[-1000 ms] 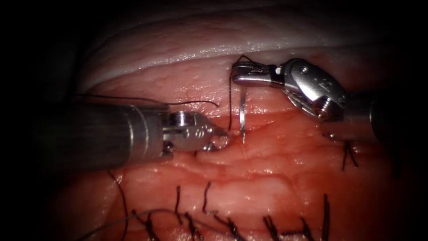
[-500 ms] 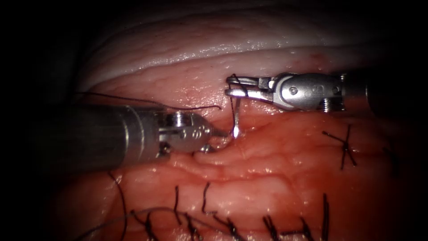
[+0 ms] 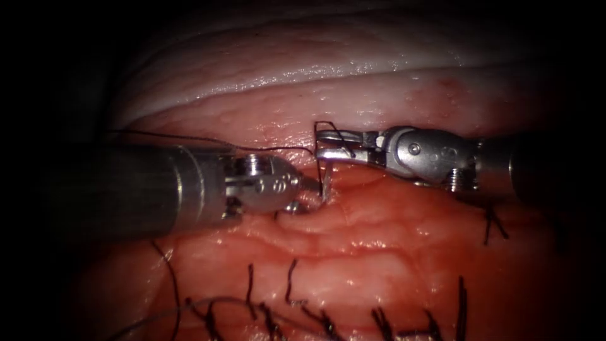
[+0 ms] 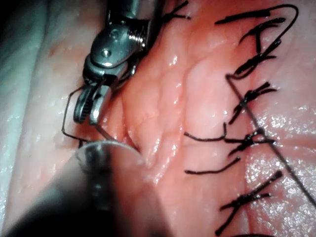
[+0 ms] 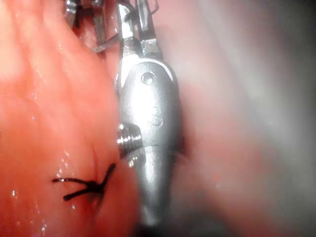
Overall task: Wound Closure
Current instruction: Drive needle through the skin below the incision
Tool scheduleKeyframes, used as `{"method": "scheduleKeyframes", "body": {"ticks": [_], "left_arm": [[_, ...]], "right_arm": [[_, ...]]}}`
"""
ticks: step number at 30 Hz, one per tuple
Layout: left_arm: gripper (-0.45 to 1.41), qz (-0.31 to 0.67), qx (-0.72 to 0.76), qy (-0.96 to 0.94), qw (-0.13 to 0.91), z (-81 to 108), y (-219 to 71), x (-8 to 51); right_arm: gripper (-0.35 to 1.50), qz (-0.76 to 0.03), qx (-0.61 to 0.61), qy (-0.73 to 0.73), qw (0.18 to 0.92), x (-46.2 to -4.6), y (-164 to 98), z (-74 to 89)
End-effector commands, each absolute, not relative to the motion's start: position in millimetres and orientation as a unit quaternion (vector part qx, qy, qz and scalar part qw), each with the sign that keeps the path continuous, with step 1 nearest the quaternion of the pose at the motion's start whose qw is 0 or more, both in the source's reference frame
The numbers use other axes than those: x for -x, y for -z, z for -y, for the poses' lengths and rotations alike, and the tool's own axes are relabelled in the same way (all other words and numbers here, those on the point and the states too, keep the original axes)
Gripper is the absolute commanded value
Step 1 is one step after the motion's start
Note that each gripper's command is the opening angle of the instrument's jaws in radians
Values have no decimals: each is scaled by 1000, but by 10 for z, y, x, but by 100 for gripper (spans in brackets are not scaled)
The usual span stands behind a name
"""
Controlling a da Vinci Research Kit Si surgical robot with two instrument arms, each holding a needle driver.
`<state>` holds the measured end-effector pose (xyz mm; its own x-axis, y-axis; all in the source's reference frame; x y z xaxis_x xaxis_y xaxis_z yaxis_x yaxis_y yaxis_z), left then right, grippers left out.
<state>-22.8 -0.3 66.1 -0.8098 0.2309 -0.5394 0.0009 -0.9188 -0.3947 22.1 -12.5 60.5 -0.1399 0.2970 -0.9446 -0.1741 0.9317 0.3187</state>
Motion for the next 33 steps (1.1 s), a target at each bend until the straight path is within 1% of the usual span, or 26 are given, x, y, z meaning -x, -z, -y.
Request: {"method": "scheduleKeyframes", "body": {"ticks": [1, 7, 14, 16, 19, 23, 26, 28, 33], "left_arm": [[20, 191, 304, -931, 62, 2, -664, 233], [19, 190, 306, -931, 62, 4, -662, 232], [17, 182, 313, -930, 69, 1, -650, 228], [17, 165, 320, -929, 82, -3, -642, 228], [27, 129, 337, -926, 111, -10, -625, 228], [27, 77, 371, -917, 129, -15, -597, 228], [22, 54, 378, -914, 137, -11, -574, 229], [15, 46, 377, -914, 140, -3, -560, 231], [10, 35, 370, -918, 141, 23, -543, 239]], "right_arm": [[-35, -735, -49, -184, 650, -232, -610, 131], [-35, -735, -54, -163, 656, -229, -607, 130], [-35, -717, -88, -138, 678, -225, -607, 123], [-35, -712, -100, -132, 683, -226, -608, 121], [-35, -701, -122, -132, 690, -227, -610, 118], [-35, -691, -154, -149, 691, -228, -612, 116], [-35, -678, -178, -152, 696, -230, -613, 117], [-35, -674, -189, -162, 695, -231, -613, 117], [-35, -668, -187, -177, 698, -230, -613, 107]]}}
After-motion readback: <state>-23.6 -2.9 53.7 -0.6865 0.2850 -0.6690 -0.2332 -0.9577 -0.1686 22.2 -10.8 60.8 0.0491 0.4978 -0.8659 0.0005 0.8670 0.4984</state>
